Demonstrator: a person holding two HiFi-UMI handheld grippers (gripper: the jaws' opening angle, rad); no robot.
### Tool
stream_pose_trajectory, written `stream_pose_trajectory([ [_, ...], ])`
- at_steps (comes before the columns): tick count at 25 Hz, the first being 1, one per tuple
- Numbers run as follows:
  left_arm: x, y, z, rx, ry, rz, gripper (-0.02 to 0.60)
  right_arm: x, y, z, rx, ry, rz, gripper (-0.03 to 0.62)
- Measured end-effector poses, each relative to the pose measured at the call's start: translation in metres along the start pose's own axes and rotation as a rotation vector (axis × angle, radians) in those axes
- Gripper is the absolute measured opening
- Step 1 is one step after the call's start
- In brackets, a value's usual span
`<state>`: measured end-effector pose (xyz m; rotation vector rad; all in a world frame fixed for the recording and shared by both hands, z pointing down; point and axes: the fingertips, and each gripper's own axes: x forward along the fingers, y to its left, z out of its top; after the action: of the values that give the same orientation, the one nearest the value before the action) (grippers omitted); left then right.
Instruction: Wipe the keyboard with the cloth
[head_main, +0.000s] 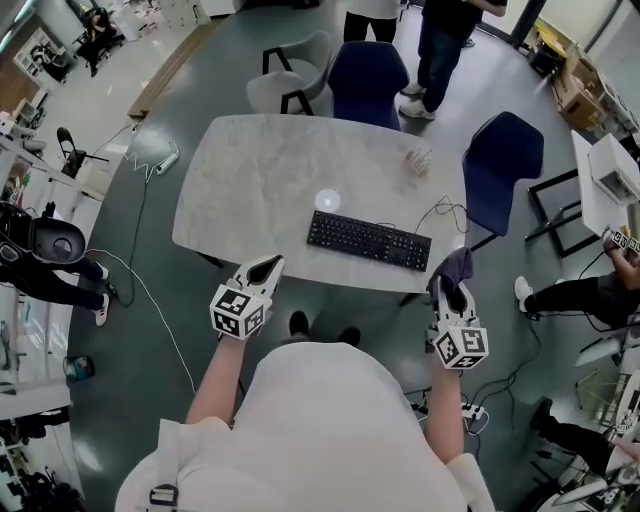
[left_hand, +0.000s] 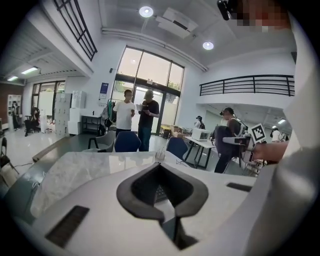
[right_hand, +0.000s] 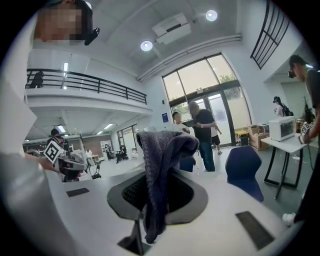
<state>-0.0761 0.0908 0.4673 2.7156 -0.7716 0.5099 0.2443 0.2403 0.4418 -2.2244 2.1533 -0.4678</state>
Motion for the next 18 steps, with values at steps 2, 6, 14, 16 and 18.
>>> stream_pose_trajectory([
  [2,0.003,0.007,0.008,0.008,-0.011,-0.009,0.006,0.003,0.004,0.003,-0.01,-0.002,-0.006,0.075],
  [6,0.007,0.017,0.01,0.017,-0.002,-0.023,0.006,0.005,0.015,0.003,-0.014,-0.002,-0.017,0.075],
  [14,0.01,0.029,0.006,0.012,0.01,-0.055,0.006,0.009,0.027,0.003,-0.001,0.0,-0.047,0.075],
  [16,0.012,0.032,0.007,0.012,0.007,-0.061,0.006,0.009,0.028,0.002,-0.002,0.002,-0.055,0.075],
  [18,0.015,0.034,0.009,0.011,0.005,-0.064,0.006,0.01,0.028,0.001,-0.002,0.004,-0.063,0.075],
])
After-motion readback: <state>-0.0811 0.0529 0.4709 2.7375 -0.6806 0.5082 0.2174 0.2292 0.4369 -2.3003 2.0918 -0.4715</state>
